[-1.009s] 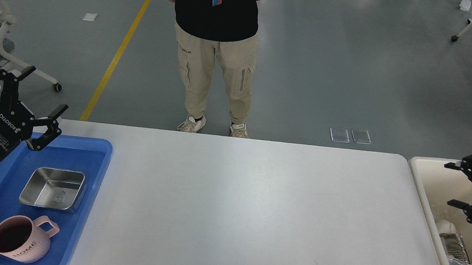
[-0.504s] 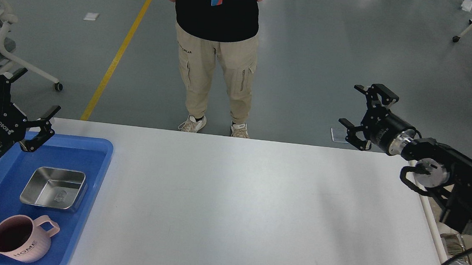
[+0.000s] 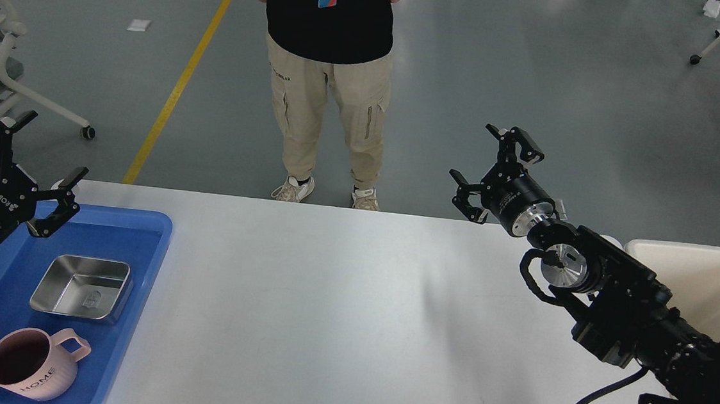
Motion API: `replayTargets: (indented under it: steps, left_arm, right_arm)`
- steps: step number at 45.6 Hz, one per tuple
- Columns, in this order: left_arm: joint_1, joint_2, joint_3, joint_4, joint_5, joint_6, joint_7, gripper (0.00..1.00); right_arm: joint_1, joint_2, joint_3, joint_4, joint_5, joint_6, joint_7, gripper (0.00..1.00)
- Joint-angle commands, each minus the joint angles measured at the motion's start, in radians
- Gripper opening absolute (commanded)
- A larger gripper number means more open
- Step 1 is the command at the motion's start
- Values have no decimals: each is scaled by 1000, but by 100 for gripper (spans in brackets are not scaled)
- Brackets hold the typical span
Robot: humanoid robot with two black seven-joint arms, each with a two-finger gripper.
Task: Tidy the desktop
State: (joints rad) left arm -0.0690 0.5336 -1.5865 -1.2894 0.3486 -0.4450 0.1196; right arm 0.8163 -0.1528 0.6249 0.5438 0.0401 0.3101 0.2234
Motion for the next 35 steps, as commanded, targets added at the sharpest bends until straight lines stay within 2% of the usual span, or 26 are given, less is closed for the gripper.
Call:
replayTargets:
  steps: [1, 10, 17, 29, 35]
  left_arm:
    - [-9, -6, -30, 38, -11, -1, 6, 97]
    - [-84, -4, -9, 159, -13, -35, 15, 97]
    - [-156, -11, 20, 239, -13, -37, 46, 97]
    - [-206, -38, 42, 265, -13, -44, 48, 97]
    - [-224, -41, 42, 301, -14, -77, 46, 97]
  right_arm:
    - [-40, -16, 42, 8, 3, 7, -6, 100]
    - [-120, -48, 92, 28, 12, 27, -9, 100]
    - [-161, -64, 130, 51, 18, 40, -9, 100]
    - [-187, -68, 168, 62, 18, 41, -9, 100]
    - [-206, -68, 173, 64, 20, 55, -7, 100]
